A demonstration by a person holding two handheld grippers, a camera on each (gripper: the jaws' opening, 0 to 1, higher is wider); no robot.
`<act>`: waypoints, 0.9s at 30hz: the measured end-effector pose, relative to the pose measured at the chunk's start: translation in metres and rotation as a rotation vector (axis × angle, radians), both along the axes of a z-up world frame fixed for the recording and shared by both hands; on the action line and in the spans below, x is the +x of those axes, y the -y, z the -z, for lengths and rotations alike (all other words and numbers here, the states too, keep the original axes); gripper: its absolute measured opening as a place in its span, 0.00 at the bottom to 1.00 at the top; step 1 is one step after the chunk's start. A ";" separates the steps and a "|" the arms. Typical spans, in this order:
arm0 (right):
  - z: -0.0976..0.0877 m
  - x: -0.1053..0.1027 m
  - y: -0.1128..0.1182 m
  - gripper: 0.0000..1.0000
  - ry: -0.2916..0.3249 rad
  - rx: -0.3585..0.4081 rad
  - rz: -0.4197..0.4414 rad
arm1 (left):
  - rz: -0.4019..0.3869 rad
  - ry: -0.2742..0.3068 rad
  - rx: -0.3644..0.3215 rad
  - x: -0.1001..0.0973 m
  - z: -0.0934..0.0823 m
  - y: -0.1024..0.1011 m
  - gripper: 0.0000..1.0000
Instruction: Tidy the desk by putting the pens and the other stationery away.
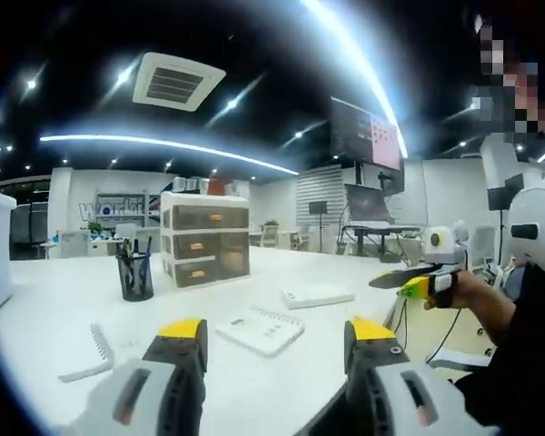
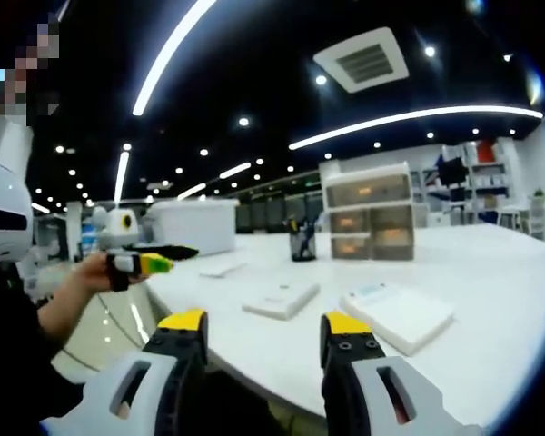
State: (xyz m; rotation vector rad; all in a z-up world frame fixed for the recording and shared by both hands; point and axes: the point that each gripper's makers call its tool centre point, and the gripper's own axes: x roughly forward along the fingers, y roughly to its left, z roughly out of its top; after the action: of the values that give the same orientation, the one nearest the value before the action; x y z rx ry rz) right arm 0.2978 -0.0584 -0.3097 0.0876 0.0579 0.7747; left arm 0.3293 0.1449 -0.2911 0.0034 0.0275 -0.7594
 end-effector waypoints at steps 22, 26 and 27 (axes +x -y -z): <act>-0.009 0.020 0.007 0.47 0.047 -0.153 0.044 | -0.020 -0.035 -0.014 -0.024 0.018 -0.019 0.66; -0.013 0.027 0.011 0.47 0.085 -0.241 0.061 | -0.033 -0.039 -0.017 -0.026 0.020 -0.024 0.66; -0.014 0.029 0.011 0.47 0.093 -0.259 0.063 | -0.037 -0.038 -0.018 -0.027 0.021 -0.026 0.66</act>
State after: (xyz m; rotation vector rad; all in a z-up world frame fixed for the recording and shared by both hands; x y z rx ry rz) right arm 0.3268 -0.0695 -0.2961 -0.1919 0.0661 0.7018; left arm 0.3027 0.1706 -0.3116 -0.0289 0.0569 -0.7229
